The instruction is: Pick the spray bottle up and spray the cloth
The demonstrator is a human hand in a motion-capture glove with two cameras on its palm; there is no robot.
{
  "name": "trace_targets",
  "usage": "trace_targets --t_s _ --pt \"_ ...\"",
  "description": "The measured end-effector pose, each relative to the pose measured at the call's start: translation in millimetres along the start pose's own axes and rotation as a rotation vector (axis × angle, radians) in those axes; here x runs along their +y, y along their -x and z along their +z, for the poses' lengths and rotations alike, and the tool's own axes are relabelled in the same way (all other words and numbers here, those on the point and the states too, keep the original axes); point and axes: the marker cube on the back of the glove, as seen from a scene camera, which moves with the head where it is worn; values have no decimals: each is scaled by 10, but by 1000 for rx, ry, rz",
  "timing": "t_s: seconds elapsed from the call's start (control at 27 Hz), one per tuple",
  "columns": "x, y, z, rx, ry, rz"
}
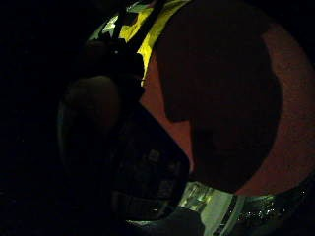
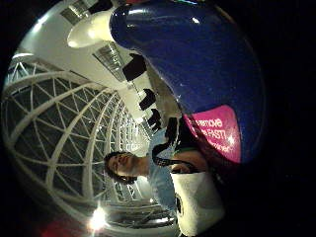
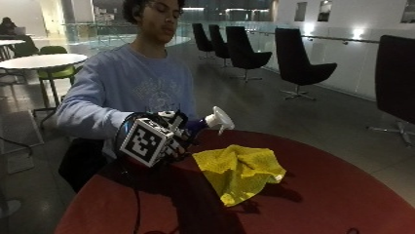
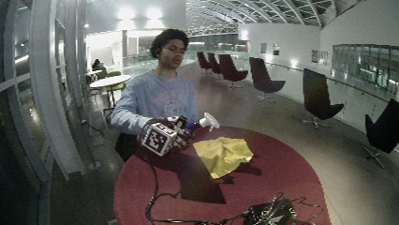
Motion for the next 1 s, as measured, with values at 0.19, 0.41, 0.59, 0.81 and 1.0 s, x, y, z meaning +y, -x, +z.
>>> trace_targets --t_s 0.19,0.41,0.59,0.81,1.0 --pt "-36 47 22 22 13 21" --pt "-34 38 53 38 24 45" --pt "-45 21 47 48 18 58" --pt "-68 46 78 38 24 68" --pt "-82 86 146 16 31 48"
